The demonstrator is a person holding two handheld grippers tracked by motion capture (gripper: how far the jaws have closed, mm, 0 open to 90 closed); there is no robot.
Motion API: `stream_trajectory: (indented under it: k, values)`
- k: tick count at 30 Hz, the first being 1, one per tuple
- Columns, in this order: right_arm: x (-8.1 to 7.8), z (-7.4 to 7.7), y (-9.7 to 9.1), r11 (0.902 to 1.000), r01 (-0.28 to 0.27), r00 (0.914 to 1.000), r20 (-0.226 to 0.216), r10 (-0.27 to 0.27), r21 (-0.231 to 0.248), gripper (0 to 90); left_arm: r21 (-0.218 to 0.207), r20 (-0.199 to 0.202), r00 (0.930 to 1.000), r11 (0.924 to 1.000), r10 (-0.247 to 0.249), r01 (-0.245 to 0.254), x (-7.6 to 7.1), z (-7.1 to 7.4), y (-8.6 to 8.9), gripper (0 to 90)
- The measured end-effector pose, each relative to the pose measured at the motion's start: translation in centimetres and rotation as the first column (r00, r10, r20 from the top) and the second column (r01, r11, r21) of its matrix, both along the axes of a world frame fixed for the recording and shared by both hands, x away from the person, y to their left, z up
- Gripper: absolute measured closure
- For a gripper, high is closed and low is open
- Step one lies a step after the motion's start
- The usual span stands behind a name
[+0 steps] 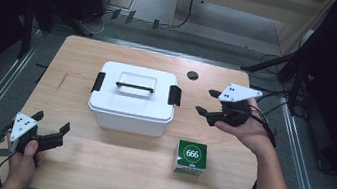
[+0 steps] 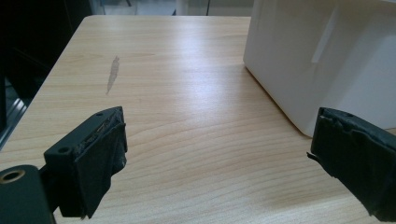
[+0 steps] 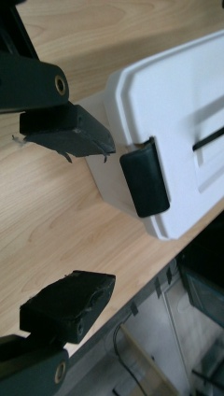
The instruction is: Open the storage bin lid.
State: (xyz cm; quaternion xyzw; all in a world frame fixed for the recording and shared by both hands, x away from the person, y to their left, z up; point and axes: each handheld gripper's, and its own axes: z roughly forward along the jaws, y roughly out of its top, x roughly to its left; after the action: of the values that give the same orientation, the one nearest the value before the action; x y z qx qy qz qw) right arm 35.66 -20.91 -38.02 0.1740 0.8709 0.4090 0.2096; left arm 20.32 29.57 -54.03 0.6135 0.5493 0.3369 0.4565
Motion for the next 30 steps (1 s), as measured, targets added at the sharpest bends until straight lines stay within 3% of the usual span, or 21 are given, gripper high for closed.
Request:
stream_trajectory:
  k: [8,13,15,20,21,27,28,30]
  values:
    - [0.7,0.3,1.3,0.9939,-0.103,0.9946,0.008,0.104,-0.038,41.1,0.004,-0.005,1.0000,1.0000,-0.008,0.008,0.1,0.0,-0.1,4.5]
    - [1.2,0.7,1.9,0.9894,-0.131,0.9913,0.000,0.132,-0.061,44.9,0.005,-0.005,1.0000,1.0000,-0.007,0.007,0.0,0.0,-0.1,4.5]
    - [1.3,0.9,2.1,0.9872,-0.141,0.9899,0.006,0.142,-0.075,50.6,0.005,-0.007,1.0000,1.0000,-0.007,0.007,0.0,0.0,-0.1,4.4]
    - [1.9,1.6,2.3,0.9870,-0.154,0.9877,-0.034,0.153,-0.046,53.7,0.008,-0.007,1.0000,0.9999,-0.007,0.007,0.1,-0.1,-0.1,4.5]
    - [2.2,2.1,2.5,0.9850,-0.161,0.9857,-0.059,0.158,-0.062,54.1,0.010,-0.009,0.9999,0.9999,-0.008,0.008,0.1,0.0,-0.1,4.5]
    - [2.7,3.0,3.7,0.9748,-0.191,0.9803,-0.072,0.184,-0.115,55.5,0.014,-0.009,0.9999,0.9999,-0.008,0.008,0.1,-0.1,-0.2,4.5]
    - [3.0,3.4,4.4,0.9687,-0.203,0.9776,-0.085,0.193,-0.143,55.5,0.019,-0.010,0.9999,0.9998,-0.007,0.007,0.1,-0.1,-0.2,4.5]
    - [3.1,3.5,5.0,0.9660,-0.197,0.9792,-0.083,0.185,-0.168,53.3,0.021,-0.010,0.9999,0.9997,-0.009,0.010,0.1,-0.1,-0.3,4.5]
